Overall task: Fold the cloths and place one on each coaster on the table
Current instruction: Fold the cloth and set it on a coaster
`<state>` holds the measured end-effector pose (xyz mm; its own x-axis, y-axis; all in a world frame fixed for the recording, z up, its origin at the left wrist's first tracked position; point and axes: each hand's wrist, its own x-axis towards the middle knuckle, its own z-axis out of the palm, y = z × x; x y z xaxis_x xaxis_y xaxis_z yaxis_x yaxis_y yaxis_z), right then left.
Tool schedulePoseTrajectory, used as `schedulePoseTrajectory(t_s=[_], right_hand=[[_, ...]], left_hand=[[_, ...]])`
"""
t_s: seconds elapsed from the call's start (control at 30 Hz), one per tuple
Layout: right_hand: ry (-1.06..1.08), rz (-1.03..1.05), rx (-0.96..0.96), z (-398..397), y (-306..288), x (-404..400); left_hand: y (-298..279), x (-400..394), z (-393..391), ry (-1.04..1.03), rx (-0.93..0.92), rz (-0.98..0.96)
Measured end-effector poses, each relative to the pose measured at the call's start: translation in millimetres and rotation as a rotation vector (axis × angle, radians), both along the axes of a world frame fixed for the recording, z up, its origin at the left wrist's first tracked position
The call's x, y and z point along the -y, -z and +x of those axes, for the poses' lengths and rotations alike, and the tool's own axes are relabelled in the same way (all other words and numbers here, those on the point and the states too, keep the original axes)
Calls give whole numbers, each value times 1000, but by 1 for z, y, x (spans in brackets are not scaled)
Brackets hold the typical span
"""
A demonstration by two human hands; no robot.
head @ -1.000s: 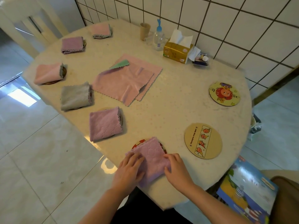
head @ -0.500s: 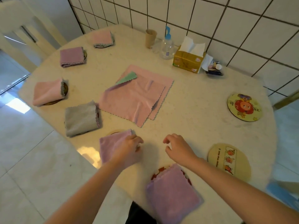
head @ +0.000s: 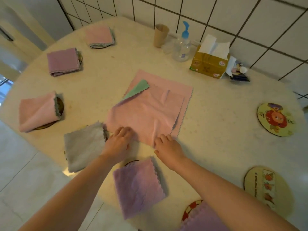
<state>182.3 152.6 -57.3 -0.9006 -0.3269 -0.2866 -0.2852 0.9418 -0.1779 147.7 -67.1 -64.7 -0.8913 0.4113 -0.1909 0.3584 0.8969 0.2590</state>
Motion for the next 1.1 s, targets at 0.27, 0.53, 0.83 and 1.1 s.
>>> schedulePoseTrajectory(t_s=[0.27,0.53,0.83,1.1], right_hand=[[-34,29,-78,-9,3,2],[-120,39,-95,-6,10,-1],[217,-430,39,-46,-62,-9],[565,-698,-77,-98,-130,-67]], left_hand=[[0,-2,-11,-66,6,-6],[4,0,-11,-47,-20,-44],[-3,0,-27,-98,-2,-47],[-53,6,-84,-357,-173,149]])
